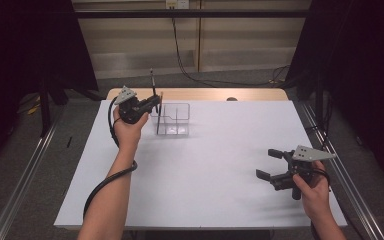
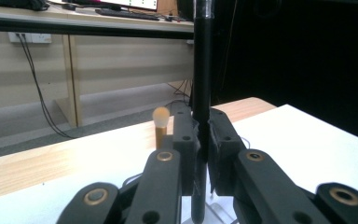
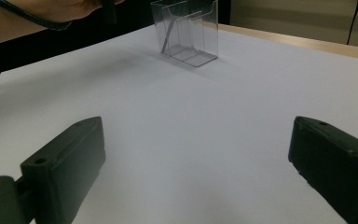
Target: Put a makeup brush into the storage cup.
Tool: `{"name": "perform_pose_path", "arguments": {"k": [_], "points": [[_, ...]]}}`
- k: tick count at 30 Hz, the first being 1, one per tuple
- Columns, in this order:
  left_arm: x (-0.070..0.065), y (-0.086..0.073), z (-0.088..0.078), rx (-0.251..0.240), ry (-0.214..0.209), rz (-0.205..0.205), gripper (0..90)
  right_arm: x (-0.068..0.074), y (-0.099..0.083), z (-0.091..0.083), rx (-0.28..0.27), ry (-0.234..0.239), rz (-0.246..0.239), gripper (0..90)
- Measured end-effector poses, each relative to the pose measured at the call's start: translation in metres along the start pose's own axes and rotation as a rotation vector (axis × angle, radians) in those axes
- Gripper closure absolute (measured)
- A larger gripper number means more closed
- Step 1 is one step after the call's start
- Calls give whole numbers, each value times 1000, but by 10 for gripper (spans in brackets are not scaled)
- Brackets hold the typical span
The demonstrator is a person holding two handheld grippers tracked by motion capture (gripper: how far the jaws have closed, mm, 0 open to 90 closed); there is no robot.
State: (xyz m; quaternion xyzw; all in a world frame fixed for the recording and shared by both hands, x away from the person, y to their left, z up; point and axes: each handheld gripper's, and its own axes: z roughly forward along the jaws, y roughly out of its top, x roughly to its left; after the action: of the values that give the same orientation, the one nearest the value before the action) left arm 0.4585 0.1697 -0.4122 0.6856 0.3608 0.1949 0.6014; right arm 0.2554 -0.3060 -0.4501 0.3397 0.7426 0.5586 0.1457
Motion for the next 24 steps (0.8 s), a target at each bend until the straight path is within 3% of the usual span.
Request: {"name": "perform_pose_path", "arguments": {"k": [24], "points": [[-2,-15,6,29,10,-4,832,0,0,-1,-1,4,-2,37]]}}
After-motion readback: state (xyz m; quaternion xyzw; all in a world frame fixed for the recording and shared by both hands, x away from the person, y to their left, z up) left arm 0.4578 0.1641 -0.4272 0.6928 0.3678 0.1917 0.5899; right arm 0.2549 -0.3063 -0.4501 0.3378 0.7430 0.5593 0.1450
